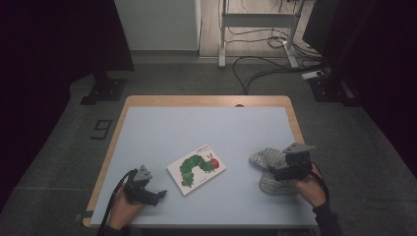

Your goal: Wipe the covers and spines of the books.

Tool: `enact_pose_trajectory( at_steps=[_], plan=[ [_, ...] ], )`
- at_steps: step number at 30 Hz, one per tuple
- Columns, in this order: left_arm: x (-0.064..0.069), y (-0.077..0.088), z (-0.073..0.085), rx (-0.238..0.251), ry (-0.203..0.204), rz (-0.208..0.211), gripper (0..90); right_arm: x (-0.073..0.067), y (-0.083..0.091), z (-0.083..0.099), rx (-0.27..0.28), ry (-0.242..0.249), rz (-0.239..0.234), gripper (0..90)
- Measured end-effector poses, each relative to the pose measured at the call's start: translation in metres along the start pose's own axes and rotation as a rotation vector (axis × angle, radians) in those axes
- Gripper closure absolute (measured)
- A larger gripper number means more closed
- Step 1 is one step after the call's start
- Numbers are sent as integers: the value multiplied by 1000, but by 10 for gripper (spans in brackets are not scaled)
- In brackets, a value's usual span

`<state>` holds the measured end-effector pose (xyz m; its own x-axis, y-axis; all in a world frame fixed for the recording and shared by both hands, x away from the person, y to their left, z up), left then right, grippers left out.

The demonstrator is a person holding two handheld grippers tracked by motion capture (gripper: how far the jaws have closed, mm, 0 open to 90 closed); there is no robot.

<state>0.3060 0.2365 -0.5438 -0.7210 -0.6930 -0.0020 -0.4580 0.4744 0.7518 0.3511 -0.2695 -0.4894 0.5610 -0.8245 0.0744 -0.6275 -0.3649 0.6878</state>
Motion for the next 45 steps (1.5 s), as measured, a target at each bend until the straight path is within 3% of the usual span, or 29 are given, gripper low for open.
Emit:
enact_pose_trajectory(
  at_steps=[13,21,38,45],
  plan=[
    [2,-1,-3,-3,-11,-2,0,-26,-15,-30,13,58,-52,0],
    [10,-10,-12,-4,-48,33,0,-45,-30,-43,10,103,-94,0],
    [26,-25,-30,-4,-119,87,4,-82,-69,-58,-25,141,-191,0],
    [29,-30,-34,-4,-129,100,0,-92,-84,-60,-52,152,-231,0]
  ],
)
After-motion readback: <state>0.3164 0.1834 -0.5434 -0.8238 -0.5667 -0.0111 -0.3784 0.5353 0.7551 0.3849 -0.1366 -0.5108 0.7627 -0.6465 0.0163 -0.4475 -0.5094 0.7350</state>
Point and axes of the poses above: each handheld gripper's, and its own axes: y roughly backward along the jaws, z roughly out of its underside, x roughly to its right, the point moved 2 cm from there along -y, roughly forward along the jaws, and after that the axes turned 1 degree about -y, right-handed, at the moved point
